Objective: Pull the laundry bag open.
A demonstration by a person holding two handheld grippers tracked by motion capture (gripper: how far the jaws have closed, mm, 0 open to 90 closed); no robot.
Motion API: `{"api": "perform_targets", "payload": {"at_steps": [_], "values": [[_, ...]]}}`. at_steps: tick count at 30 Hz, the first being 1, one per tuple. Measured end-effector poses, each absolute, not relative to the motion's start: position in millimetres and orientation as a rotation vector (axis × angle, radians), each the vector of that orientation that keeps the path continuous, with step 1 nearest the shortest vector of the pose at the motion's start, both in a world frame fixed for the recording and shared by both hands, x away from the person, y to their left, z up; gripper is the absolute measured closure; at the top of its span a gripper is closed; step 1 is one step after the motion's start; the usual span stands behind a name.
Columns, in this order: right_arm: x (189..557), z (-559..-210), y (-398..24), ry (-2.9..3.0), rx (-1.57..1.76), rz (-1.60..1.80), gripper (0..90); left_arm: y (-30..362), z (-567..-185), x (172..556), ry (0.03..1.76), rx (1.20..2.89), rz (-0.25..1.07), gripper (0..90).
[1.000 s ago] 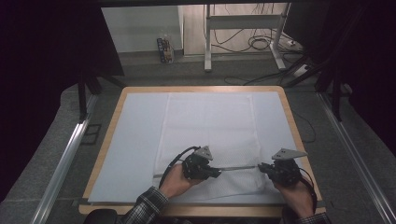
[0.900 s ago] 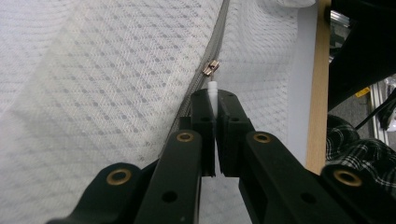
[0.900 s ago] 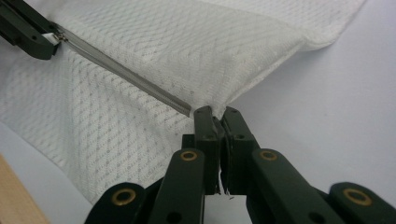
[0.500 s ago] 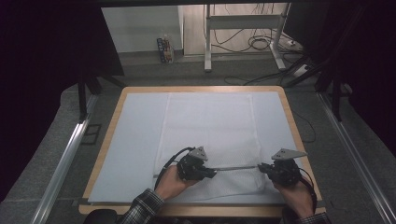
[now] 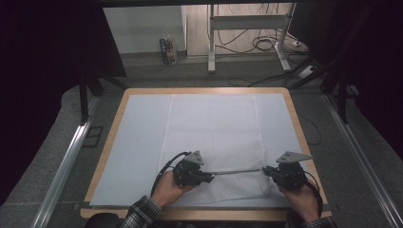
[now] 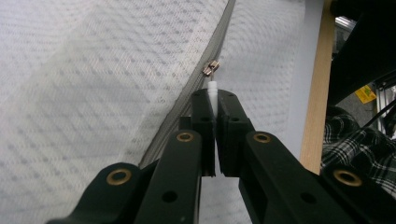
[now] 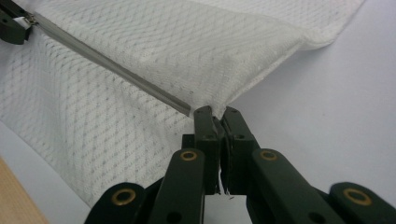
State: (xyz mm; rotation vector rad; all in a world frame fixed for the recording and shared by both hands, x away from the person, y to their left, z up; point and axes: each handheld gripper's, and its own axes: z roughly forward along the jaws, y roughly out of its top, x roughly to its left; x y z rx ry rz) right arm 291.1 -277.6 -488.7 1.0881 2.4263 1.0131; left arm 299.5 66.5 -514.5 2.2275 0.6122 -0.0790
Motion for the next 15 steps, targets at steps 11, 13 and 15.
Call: {"api": "perform_targets", "payload": {"at_steps": [11, 13, 15], "values": [[291.2, -489.0, -279.6, 2.411, 1.1, 0.986, 85.8, 85.9, -516.8, 296.5, 0.666, 2.215, -0.06, 87.6], [291.0, -488.8, -279.7, 2.41, 1.1, 0.984, 85.8, 89.0, -517.0, 295.7, 0.673, 2.213, -0.058, 87.6], [291.2, -489.0, -279.6, 2.41, 1.1, 0.983, 85.8, 91.8, -517.3, 295.1, 0.68, 2.213, -0.056, 87.6]]}}
